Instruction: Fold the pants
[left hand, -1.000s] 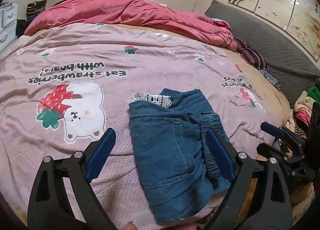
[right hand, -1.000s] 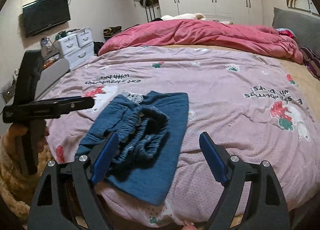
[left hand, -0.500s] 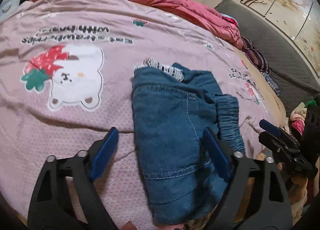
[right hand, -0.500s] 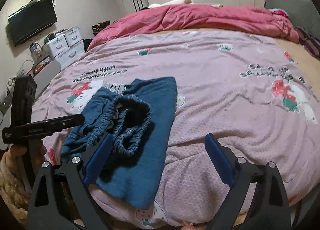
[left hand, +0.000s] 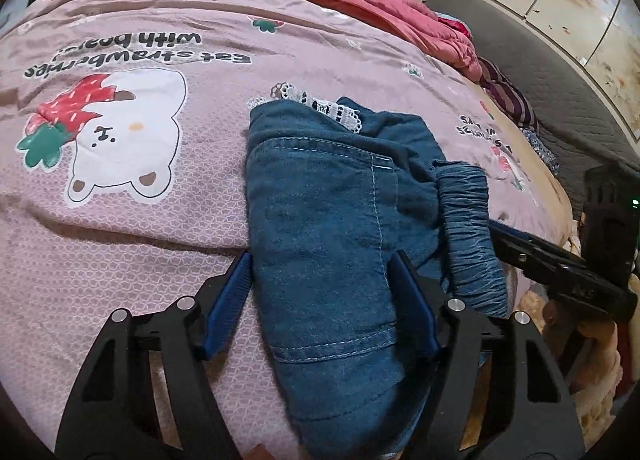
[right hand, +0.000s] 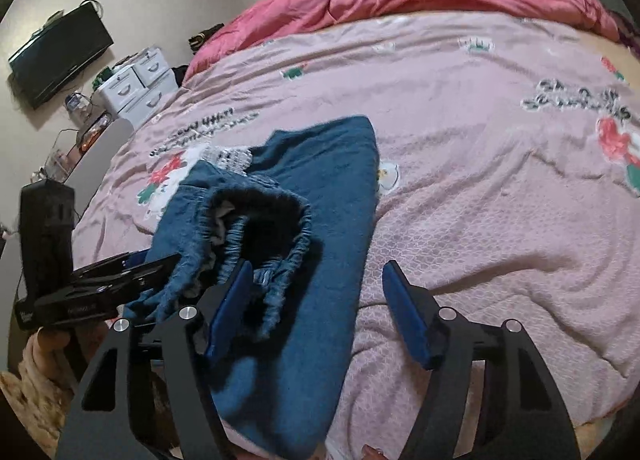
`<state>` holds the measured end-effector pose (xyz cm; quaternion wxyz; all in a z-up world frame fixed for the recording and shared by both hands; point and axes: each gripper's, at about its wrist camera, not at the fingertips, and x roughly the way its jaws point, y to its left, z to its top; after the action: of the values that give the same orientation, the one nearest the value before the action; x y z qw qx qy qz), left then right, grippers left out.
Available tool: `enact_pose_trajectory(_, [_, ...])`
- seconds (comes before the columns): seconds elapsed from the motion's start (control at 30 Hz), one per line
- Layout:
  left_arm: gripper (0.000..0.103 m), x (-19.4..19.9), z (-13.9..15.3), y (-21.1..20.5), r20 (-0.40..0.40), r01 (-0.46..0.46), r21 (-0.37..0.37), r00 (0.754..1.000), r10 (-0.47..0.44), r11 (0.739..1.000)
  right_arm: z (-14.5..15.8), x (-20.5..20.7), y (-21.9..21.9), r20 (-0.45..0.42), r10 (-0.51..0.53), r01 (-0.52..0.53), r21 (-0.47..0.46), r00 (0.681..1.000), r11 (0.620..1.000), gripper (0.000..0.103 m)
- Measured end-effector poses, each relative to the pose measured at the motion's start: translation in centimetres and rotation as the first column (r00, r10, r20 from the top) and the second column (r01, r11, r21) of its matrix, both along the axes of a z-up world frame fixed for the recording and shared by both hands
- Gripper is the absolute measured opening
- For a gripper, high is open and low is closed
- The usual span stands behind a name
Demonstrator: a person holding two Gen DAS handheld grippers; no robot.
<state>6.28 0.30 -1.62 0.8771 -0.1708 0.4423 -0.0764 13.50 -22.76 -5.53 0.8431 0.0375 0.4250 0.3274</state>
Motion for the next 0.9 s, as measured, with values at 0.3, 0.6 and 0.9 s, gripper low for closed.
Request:
enact_pose_trajectory(0.3, [0.063,0.3,-0.1,0.0,-0.005,-0.011,-0.021,1.0,0.011,1.0,-0.7,0.4,0.8,-0.017,0.051,-0.05,0.061,0.999,0.997,0.04])
enact_pose_trajectory(0.6, [0.052,1.2,-0.1,-1.0,-0.018,-0.015,0.006,1.0,0.015,1.0,-0.5,0.3,1.6,0.012,0.063,-0.063,0.045,0.998,0.997,0.032])
enact_pose_trajectory(0.9, [0.028,0.5,1.2,-0.6,0.01,-0.033,0.001,0.999,0.033,0.999,1.2,-1.7,3.0,0.135,0.08,-0.079,-0.012,0.988,0.997,0.018])
